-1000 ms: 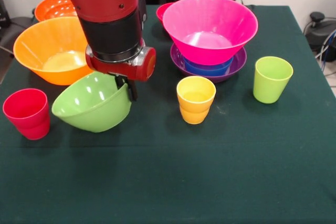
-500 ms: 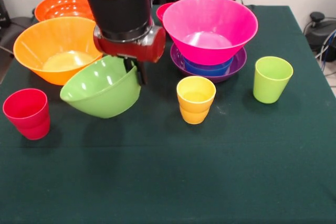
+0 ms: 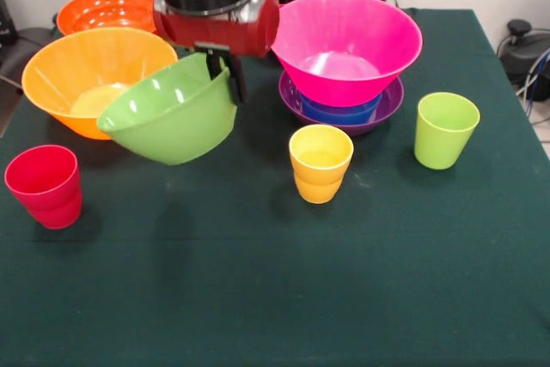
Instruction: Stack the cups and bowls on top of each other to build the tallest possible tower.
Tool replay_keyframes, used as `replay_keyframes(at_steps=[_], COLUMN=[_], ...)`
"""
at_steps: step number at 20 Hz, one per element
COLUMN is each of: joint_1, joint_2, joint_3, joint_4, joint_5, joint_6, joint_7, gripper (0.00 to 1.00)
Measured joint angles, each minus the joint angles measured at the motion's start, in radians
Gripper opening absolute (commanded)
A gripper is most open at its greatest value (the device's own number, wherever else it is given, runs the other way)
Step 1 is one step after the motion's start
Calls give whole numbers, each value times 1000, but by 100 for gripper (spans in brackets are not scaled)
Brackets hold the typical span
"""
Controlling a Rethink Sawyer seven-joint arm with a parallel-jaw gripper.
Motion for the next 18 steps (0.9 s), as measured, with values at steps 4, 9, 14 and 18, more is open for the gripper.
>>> replay_keyframes(at_steps=[4, 9, 14, 18], joint_1=[-4, -11, -22, -32], joint_2=[-40, -90, -133, -172], joint_3=[5, 10, 19, 30], joint_4=[11, 22, 44, 65], joint_5=[19, 45, 71, 91], joint_6=[14, 41, 61, 70], joint_7=[0, 0, 0, 0], gripper=[0, 0, 0, 0])
